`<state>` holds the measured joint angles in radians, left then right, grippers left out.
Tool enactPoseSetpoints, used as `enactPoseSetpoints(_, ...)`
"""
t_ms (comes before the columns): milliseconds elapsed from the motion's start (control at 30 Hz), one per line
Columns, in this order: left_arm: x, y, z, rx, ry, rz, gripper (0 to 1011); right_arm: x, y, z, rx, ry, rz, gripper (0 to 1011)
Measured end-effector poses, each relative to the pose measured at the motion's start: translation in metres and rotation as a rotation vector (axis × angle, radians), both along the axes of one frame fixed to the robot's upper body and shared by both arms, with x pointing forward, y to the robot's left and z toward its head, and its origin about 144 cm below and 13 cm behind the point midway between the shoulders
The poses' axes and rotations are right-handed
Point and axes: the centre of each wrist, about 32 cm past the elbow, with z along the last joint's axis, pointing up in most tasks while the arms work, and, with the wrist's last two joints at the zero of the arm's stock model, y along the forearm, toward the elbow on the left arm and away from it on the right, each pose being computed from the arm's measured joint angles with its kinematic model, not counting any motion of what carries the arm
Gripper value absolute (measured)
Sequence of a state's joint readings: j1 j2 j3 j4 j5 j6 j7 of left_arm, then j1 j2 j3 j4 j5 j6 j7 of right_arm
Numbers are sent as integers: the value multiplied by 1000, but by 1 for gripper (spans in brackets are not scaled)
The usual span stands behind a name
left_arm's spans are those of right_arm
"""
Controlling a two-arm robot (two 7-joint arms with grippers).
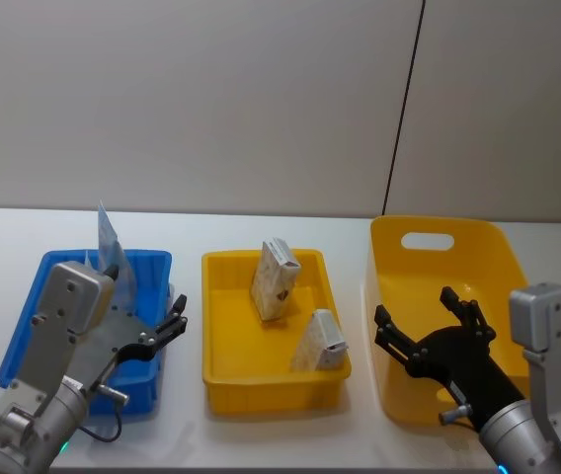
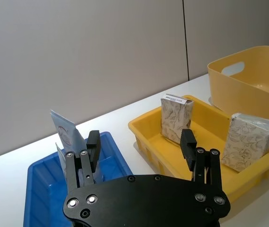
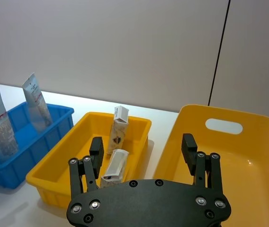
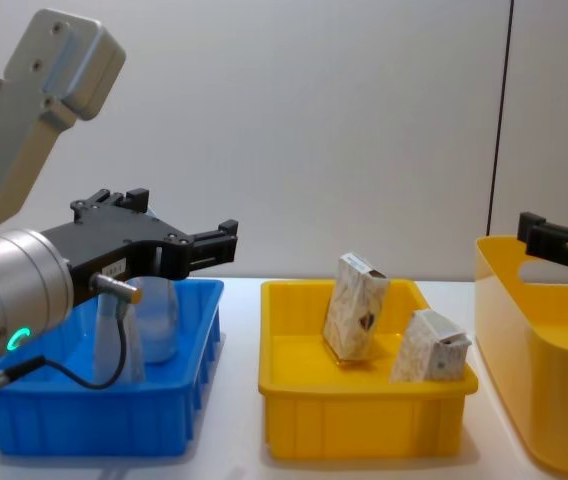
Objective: Bimanual collaborative sorting of washing and personal care products
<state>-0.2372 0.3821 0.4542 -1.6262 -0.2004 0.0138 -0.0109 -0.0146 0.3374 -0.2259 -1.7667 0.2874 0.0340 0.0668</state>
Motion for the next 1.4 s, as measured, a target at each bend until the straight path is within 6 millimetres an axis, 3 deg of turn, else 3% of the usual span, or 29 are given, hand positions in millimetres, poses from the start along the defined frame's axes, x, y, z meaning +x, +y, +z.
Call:
enactPoseSetpoints(867,1,1,0,-1,-1,5,1002,0,0,0,0,0,0,1004)
enactPoseSetpoints(1400,12,40,-4,-43,44,103,1002,0,0,0,0,0,0,1004)
